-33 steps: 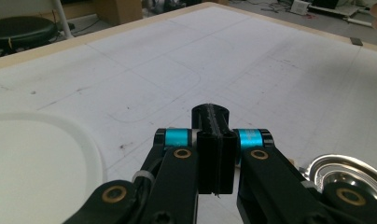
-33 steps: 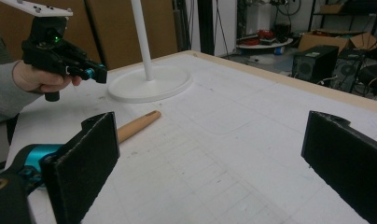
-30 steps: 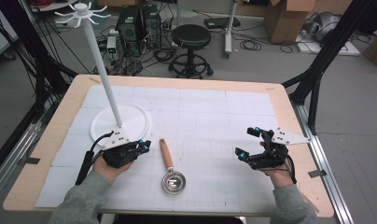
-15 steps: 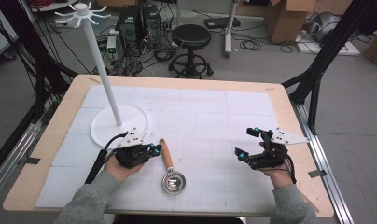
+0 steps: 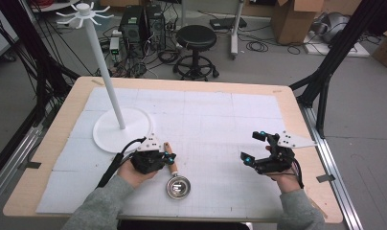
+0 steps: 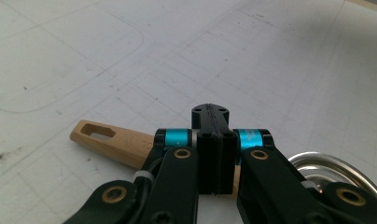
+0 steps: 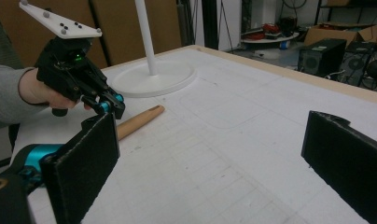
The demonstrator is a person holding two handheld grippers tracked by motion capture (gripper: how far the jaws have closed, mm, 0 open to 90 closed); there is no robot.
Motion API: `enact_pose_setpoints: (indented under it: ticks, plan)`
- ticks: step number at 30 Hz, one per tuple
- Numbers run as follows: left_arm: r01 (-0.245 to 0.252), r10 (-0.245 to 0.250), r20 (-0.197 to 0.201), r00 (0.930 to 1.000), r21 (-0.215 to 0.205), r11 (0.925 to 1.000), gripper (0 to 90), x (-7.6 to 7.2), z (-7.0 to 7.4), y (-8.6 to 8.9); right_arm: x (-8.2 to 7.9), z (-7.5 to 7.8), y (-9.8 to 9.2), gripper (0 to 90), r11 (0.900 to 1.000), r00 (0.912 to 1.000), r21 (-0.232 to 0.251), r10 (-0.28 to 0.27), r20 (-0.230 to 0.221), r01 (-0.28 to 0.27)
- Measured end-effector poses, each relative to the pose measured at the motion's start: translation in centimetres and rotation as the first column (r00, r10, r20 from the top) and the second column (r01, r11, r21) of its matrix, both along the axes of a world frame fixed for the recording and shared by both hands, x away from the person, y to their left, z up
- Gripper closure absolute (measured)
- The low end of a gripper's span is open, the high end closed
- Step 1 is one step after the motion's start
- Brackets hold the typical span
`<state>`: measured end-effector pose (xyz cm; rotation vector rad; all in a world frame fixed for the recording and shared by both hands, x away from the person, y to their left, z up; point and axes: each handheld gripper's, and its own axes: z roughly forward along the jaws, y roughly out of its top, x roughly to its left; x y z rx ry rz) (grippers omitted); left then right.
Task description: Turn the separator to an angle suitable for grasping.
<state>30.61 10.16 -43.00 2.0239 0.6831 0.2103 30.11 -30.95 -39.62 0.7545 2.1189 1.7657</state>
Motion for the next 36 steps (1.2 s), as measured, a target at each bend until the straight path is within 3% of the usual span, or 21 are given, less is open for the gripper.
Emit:
enact_pose_setpoints:
  ticks: [19,28,36]
  plan:
    - [0.068,-0.062,-0.066,0.9959,0.086,0.9940,89.7,0.5,-0.9,-3.0,0.1,-0.2,0.2,3.3,1.000,0.9999,-0.015,0.012,-0.008,-0.012]
    - [0.077,-0.066,-0.091,0.9937,0.126,0.9890,89.7,0.6,-1.3,-3.2,0.1,-0.2,0.2,3.3,1.000,0.9999,-0.018,0.014,-0.009,-0.015]
    - [0.086,-0.073,-0.102,0.9921,0.131,0.9876,89.7,0.6,-1.4,-3.2,0.1,-0.3,0.3,3.3,1.000,0.9998,-0.025,0.015,-0.014,-0.015]
